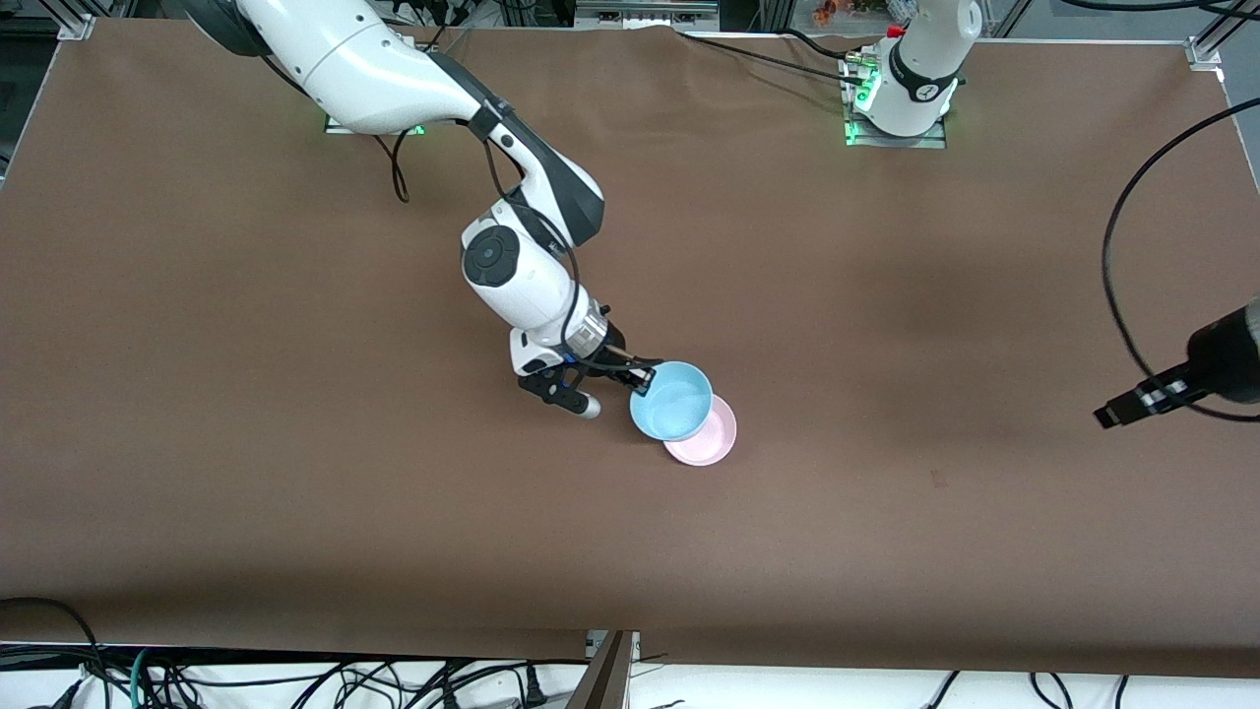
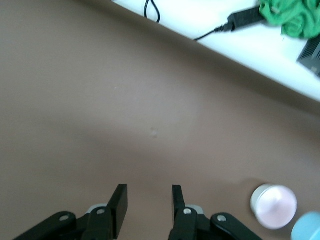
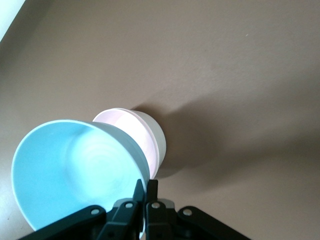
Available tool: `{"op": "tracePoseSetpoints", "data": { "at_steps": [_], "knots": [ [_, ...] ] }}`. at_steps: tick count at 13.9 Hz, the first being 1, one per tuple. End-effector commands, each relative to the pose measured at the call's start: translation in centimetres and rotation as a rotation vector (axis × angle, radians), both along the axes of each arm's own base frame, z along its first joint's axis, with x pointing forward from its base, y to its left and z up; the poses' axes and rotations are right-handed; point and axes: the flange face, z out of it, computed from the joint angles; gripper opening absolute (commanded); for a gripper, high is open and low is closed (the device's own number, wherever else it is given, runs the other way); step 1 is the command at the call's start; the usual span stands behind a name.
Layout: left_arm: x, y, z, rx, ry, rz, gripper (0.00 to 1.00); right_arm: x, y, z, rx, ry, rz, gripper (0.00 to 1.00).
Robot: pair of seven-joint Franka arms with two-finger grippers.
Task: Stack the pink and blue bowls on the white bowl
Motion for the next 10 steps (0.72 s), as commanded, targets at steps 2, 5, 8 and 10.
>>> {"op": "tracePoseSetpoints", "data": {
  "at_steps": [2,5,8,10],
  "knots": [
    [-1.9,-1.0,-0.4,0.008,0.048,-0.074,0.47,-0.4,2.7,-2.2,0.014,-0.061,-0.013,0.0],
    [-3.2,-2.1,-0.8,0.022,0.068,-0.086,0.48,-0.5,2.9,-3.2,0.028,-0.077,-0.018,0.0],
    [-4.9,-3.9,-1.8,0.083,0.043,-0.115,0.5,-0.7,3.2,-4.1,0.024,-0.069,-0.014,0.0],
    [-6.4,-4.6,-3.3,0.101,0.015,-0.119,0.5,-0.8,3.2,-4.6,0.022,-0.065,-0.013,0.0]
  ]
}}
